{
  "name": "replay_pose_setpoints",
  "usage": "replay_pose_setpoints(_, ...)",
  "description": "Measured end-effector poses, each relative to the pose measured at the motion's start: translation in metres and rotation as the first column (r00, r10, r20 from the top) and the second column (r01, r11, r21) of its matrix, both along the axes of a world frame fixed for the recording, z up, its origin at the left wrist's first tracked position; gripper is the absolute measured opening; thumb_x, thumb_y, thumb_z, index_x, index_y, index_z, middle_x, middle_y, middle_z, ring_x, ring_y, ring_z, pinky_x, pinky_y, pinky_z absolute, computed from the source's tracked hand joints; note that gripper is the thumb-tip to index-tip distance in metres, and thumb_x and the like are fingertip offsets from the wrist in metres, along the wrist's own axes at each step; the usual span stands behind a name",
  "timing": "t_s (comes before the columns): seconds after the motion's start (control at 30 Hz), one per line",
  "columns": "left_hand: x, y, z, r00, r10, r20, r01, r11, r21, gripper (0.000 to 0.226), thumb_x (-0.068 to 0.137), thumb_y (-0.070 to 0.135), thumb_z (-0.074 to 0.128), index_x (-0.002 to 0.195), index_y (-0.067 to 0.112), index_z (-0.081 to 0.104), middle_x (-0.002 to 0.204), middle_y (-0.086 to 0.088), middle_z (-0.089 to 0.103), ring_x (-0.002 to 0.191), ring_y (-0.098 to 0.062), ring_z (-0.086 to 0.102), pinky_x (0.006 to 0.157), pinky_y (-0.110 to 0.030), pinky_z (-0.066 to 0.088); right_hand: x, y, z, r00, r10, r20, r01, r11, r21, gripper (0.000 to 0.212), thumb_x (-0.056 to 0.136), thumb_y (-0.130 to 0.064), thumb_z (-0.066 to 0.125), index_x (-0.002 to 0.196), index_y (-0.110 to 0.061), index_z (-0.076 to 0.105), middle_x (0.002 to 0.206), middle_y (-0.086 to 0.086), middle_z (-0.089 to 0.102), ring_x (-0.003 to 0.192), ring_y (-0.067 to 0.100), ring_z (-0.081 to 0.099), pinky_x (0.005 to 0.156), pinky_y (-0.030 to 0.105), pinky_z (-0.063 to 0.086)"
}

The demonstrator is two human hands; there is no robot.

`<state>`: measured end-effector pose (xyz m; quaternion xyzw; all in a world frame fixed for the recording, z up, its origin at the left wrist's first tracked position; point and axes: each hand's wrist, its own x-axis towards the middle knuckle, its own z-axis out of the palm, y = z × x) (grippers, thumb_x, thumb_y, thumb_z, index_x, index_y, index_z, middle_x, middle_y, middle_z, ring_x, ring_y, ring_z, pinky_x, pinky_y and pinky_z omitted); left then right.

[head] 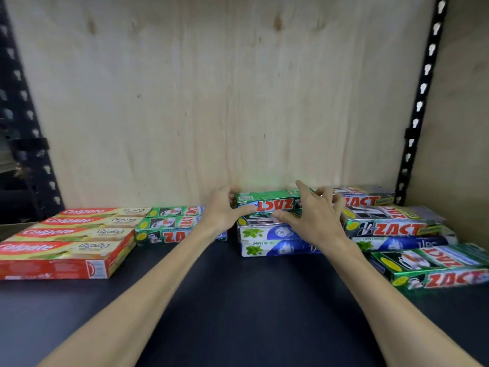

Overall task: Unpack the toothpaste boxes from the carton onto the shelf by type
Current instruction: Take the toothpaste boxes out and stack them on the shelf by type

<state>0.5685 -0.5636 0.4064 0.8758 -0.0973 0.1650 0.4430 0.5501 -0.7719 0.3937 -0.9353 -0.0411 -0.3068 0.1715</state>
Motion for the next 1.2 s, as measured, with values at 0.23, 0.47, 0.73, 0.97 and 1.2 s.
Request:
replay_pose_setpoints(0.23, -0.005, 0.019, 0.002, 0.999, -0.031, 0.020, 0.029, 0.996, 0.079, 0.042, 0.081, 0.036, 0.082, 0.114, 0.018, 0.062, 0.096, 0.018, 0.058, 0.085, 0.002, 0.054, 0.063, -0.005, 0.041, 0.000, -0.002, -0.001, 0.995, 0.013, 0.098, -0.017, 0.999, 0.044, 0.089, 0.080, -0.067, 0.066, 0.150, -0.019, 0.038, 0.133, 0.003, 0.061, 0.128, 0.027, 0.034, 0.103, 0.045, 0.016)
replay_pose_setpoints(0.47, -0.023, 0.048, 0.006, 0.999, -0.029, 0.026, 0.029, 1.000, 0.011, 0.040, 0.083, 0.039, 0.079, 0.118, 0.027, 0.063, 0.110, 0.015, 0.066, 0.102, 0.001, 0.062, 0.088, -0.021, 0.051, -0.002, -0.003, 0.000, 0.996, 0.010, 0.090, -0.010, 1.000, 0.001, 0.084, 0.081, -0.067, 0.064, 0.148, -0.022, 0.041, 0.138, 0.007, 0.057, 0.129, 0.030, 0.036, 0.102, 0.044, 0.019)
replay_pose_setpoints(0.73, -0.079, 0.078, -0.008, 0.997, 0.060, 0.045, -0.056, 0.994, -0.098, 0.035, 0.094, 0.037, 0.068, 0.127, 0.026, 0.063, 0.118, 0.013, 0.066, 0.113, -0.001, 0.058, 0.089, -0.013, 0.045, -0.044, 0.010, 0.000, 0.972, 0.229, 0.040, -0.232, 0.968, 0.094, 0.082, 0.068, -0.070, 0.072, 0.140, -0.035, 0.052, 0.119, -0.002, 0.062, 0.126, 0.020, 0.035, 0.095, 0.037, 0.016)
replay_pose_setpoints(0.97, -0.158, 0.095, -0.025, 0.993, 0.040, 0.107, -0.022, 0.987, -0.157, 0.015, 0.099, 0.045, 0.057, 0.104, 0.037, 0.068, 0.106, 0.016, 0.072, 0.103, 0.004, 0.064, 0.098, -0.028, 0.050, -0.109, 0.008, -0.022, 0.942, 0.321, 0.102, -0.326, 0.945, 0.030, 0.073, 0.067, -0.087, 0.054, 0.123, -0.042, 0.062, 0.127, -0.014, 0.063, 0.121, 0.018, 0.047, 0.093, 0.038, 0.023)
replay_pose_setpoints(1.2, -0.227, 0.109, -0.028, 0.999, 0.049, -0.002, -0.049, 0.996, 0.076, 0.054, 0.100, 0.063, 0.038, 0.090, 0.015, 0.061, 0.086, 0.003, 0.065, 0.082, -0.008, 0.060, 0.080, -0.028, 0.043, -0.169, 0.014, -0.027, 0.892, 0.448, -0.055, -0.437, 0.887, 0.148, 0.073, 0.070, -0.082, 0.062, 0.124, -0.033, 0.065, 0.115, -0.019, 0.059, 0.114, 0.003, 0.045, 0.097, 0.033, 0.019)
